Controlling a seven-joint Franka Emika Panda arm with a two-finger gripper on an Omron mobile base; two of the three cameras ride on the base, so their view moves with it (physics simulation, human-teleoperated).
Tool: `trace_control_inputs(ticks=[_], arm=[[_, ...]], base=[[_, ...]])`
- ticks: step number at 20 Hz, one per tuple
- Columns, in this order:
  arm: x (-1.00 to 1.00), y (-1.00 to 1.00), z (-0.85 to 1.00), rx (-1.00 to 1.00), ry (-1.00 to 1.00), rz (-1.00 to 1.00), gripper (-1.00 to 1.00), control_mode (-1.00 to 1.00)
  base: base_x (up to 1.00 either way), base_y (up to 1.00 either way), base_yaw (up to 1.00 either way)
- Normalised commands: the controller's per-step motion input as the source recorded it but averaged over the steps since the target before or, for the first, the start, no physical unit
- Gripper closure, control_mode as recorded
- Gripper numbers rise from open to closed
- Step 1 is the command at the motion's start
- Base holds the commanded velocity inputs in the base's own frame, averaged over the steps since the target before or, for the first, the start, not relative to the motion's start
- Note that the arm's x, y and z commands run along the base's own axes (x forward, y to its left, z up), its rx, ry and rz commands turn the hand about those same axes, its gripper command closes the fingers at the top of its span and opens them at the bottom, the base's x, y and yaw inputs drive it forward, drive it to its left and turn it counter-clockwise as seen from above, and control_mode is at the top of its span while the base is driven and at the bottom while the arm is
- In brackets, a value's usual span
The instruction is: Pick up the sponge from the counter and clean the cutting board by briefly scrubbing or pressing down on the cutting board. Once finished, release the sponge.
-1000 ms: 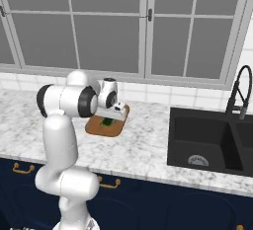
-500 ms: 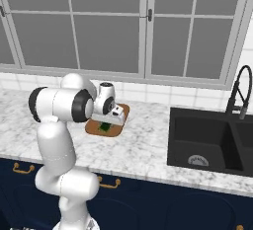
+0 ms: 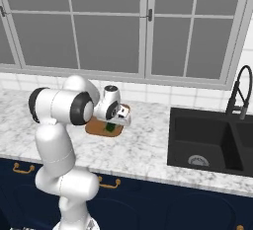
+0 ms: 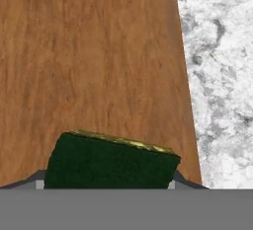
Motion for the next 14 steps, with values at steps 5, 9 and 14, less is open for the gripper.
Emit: trace_control_inputs(ticks=[5, 9, 14], arm=[[0.00, -0.39, -0.06, 0.00, -0.13, 0.00, 1.00, -1.00], [0.13, -0.19, -0.06, 0.00, -0.14, 0.00, 1.00, -1.00], [0.58, 0.00, -0.03, 0.00, -0.07, 0.00, 1.00, -1.00]], base=[[0.00, 0.00, 0.00], [0.00, 0.00, 0.00], [0.00, 0.00, 0.00]])
